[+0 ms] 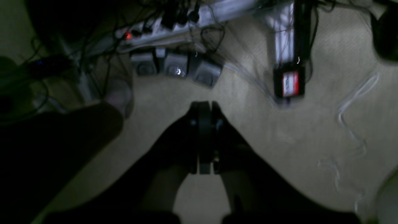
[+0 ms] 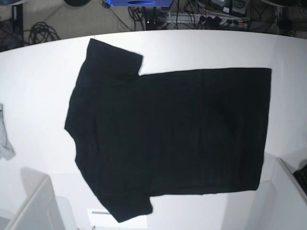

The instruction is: Fold the T-shirt properly

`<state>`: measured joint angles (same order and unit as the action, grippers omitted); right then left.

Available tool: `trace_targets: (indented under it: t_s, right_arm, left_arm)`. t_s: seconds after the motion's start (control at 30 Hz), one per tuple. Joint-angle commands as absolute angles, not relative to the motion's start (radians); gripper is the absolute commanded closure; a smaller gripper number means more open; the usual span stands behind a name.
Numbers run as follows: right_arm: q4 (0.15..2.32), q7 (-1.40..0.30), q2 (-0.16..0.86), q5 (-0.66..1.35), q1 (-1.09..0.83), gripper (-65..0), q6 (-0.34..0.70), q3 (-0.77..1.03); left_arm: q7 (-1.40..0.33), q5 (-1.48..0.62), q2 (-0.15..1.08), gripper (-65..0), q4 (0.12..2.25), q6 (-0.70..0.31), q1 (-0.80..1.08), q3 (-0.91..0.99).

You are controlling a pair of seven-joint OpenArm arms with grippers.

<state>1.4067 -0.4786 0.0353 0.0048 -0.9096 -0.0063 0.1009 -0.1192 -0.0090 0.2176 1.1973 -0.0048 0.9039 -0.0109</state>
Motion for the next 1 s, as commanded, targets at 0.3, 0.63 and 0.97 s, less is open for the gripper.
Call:
trace_targets:
  t_s: [0.3, 0.63, 0.97]
  right_arm:
    - [1.865, -0.71, 0.068, 0.004, -1.116, 0.0, -0.005, 0.096]
    - [1.979, -0.705, 0.068, 0.004, -1.078, 0.0, -0.005, 0.107]
    - [2.005, -0.705, 0.067, 0.004, -0.877, 0.0, -0.005, 0.16]
  left_arm:
    - [-0.302, -0.216, 0.321, 0.0, 1.816, 0.002, 1.193, 0.022]
    - [-0.3, -0.222, 0.326, 0.0, 1.928, 0.004, 1.178, 0.027]
    - [-0.298, -0.217, 0.32, 0.0, 1.979, 0.004, 1.017, 0.047]
